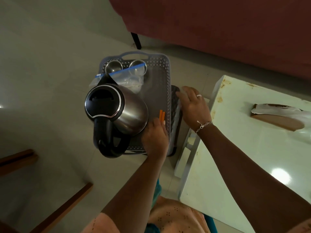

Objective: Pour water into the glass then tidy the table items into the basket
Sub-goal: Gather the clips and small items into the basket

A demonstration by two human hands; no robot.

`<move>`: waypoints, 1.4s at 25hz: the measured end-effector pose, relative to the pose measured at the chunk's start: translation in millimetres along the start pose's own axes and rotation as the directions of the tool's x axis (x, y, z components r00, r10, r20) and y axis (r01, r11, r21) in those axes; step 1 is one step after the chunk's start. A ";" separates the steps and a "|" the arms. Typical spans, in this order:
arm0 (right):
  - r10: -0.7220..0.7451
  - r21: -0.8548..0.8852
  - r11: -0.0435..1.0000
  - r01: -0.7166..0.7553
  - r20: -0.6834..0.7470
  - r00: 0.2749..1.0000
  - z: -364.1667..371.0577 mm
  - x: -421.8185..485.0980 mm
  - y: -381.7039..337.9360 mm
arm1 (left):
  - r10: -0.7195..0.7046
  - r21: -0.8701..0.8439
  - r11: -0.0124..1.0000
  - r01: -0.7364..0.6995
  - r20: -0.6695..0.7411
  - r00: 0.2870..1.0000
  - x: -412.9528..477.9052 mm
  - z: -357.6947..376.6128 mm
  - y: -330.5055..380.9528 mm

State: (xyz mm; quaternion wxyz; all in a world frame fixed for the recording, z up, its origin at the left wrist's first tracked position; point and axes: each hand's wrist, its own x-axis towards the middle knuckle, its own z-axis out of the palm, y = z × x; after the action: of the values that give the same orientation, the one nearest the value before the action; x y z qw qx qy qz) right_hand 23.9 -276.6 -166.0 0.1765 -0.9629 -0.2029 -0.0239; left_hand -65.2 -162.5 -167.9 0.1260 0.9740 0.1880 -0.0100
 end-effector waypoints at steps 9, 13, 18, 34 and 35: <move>0.199 -0.179 0.963 -0.201 -0.029 0.980 -40.7 -106.0 66.5 | 0.478 0.186 0.858 -0.479 0.054 0.877 -51.4 17.0 94.8; 0.318 -0.254 0.911 -0.324 -0.066 0.946 -71.2 -181.7 118.6 | 0.552 0.139 0.810 -0.570 0.149 0.821 -98.1 38.4 145.1; 0.499 -0.281 0.816 -0.505 -0.096 0.861 -109.7 -276.1 181.9 | 0.678 0.063 0.711 -0.700 0.203 0.706 -160.0 59.9 217.4; 0.879 0.016 0.464 -0.886 -0.130 0.459 -143.7 -519.7 325.1 | 0.994 -0.068 0.052 -0.996 0.100 0.045 -296.0 134.1 390.7; 0.875 -0.007 0.477 -0.879 -0.091 0.475 -139.0 -528.7 330.1 | 0.997 -0.070 0.017 -0.997 0.083 0.011 -293.9 143.0 405.8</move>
State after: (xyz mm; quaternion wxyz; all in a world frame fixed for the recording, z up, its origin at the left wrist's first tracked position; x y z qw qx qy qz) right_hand -325.3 -809.7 -207.0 0.1458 -0.9340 0.3250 0.0285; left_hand -184.7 -669.2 -188.7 0.1026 0.8243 -0.5561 0.0279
